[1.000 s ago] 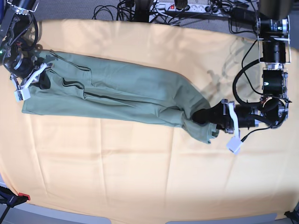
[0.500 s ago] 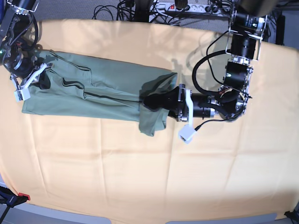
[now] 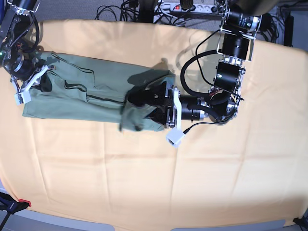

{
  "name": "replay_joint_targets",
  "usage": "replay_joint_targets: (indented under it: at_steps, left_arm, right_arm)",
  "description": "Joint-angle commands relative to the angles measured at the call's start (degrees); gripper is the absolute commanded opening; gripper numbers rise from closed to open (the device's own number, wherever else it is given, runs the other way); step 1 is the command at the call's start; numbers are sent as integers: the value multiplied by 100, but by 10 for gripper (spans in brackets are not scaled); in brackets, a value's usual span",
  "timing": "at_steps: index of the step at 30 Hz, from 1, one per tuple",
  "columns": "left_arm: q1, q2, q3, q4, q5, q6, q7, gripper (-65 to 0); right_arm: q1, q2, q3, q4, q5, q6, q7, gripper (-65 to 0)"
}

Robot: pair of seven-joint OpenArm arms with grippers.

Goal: Fold the T-shirt properly
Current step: 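Drag the held end toward the right gripper, folding the strip in half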

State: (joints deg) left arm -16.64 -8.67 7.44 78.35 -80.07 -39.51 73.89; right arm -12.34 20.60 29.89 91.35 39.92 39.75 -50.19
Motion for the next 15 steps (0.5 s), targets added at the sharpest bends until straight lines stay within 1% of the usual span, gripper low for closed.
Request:
replay_joint_targets:
  at_steps: [1, 2, 3, 4, 6, 8, 9, 10, 11, 13, 15]
  left_arm:
    - [-114, 11, -15, 87, -120, 35, -98, -243]
    - [-116, 9, 7, 87, -164, 262, -98, -243]
    - [-116, 9, 11, 87, -219, 404, -57, -243]
    - [-114, 9, 11, 87, -256, 391, -13, -243]
    - [-114, 9, 11, 87, -251, 111, -17, -245]
    - [-116, 9, 9, 87, -254, 68, -20, -246]
    - [-118, 9, -2, 87, -254, 26, -46, -260]
    - [-116, 7, -13, 87, -249, -28, -101, -303]
    - [-116, 7, -42, 87, -234, -49, -157, -390]
    - [-118, 9, -129, 87, -26, -49, -356, -650]
    - [-116, 9, -289, 90, 214, -49, -619, -650]
  right_arm:
    - [46, 105, 48, 63, 33, 25, 7, -549]
    - [48, 105, 48, 63, 33, 25, 7, -512]
    - [48, 107, 48, 63, 48, 25, 7, -486]
    - [48, 114, 48, 63, 57, 25, 9, -471]
    - [46, 116, 48, 63, 52, 25, 7, -467]
    - [48, 116, 48, 63, 52, 25, 7, -467]
    - [50, 118, 48, 63, 52, 25, 7, -467]
    - [61, 118, 48, 63, 52, 25, 7, -467]
    - [63, 125, 48, 63, 52, 25, 9, -467]
    - [68, 157, 50, 79, 74, 25, 22, -467]
    - [114, 214, 50, 92, 81, 25, 31, -464]
